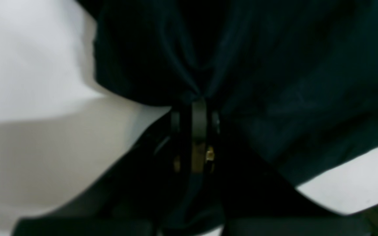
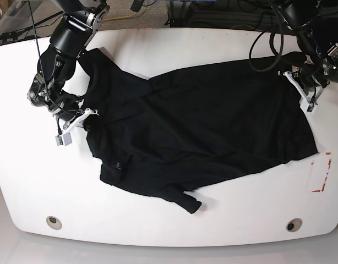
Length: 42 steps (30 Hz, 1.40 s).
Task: Fold the T-shirt properly
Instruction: 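Lift the shirt with both grippers and swing it toward the robot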
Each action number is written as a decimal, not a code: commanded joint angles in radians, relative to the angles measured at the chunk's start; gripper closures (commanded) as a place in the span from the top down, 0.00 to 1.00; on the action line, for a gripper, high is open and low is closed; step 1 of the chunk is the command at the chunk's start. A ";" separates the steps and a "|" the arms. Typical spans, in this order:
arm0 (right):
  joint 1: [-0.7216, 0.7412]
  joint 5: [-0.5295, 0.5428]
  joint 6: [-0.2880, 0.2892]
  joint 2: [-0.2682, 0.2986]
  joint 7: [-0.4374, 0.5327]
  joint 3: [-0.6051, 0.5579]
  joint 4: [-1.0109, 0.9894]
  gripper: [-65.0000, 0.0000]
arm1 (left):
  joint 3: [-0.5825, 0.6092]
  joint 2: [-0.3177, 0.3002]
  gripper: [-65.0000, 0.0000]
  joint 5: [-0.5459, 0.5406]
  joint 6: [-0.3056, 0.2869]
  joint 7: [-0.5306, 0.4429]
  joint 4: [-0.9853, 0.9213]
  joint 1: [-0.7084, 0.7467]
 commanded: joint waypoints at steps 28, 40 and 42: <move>0.347 0.010 0.006 0.211 -0.105 -0.073 0.319 0.00 | 0.314 -0.096 0.00 -0.017 0.043 0.098 0.374 -0.600; 0.650 -0.023 0.006 0.294 -0.105 -0.302 0.318 0.00 | 0.315 -0.158 0.00 -0.020 0.040 0.098 0.366 -0.906; 0.680 -0.027 0.006 0.298 -0.105 -0.323 0.318 0.00 | 0.315 -0.171 0.00 -0.018 0.040 0.098 0.365 -0.944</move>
